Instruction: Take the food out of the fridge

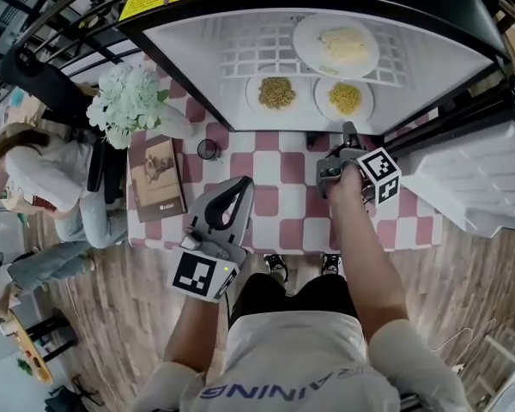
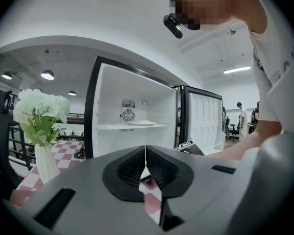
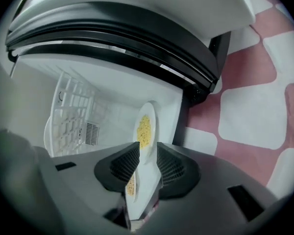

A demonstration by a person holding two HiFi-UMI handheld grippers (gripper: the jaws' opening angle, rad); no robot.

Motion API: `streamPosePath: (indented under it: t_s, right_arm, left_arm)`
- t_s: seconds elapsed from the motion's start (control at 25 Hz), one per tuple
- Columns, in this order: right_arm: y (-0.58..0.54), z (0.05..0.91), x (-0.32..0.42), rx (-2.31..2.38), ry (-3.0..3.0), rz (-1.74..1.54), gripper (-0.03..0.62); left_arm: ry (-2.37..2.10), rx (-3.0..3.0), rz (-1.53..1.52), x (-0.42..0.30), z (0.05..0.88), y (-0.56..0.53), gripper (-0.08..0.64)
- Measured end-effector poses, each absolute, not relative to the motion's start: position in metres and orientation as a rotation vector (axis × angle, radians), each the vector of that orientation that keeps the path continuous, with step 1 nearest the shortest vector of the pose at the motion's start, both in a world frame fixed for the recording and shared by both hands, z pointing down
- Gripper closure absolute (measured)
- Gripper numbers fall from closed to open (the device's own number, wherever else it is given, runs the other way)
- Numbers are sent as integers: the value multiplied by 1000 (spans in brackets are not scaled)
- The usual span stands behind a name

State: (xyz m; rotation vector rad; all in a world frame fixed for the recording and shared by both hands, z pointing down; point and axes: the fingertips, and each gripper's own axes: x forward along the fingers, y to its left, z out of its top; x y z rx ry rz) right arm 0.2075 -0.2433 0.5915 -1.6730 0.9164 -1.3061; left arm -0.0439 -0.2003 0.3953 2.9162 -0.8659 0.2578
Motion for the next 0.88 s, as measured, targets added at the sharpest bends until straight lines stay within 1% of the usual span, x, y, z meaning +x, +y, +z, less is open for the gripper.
streamPosePath:
  t_s: [0.72,0.76,0.88]
  right_arm:
    - [-253,600,221,-1640,807,-1318,489]
    - [-253,601,222,-1647,801,-1323,495]
    - [-251,605,222,-1668,788,-1333,554]
  left_arm:
    - [-851,2893,263,-47,401,-202,546]
    - [-851,2886,265,-47,401,-201,546]
    - [-849,2894,269,-48,400,-199,546]
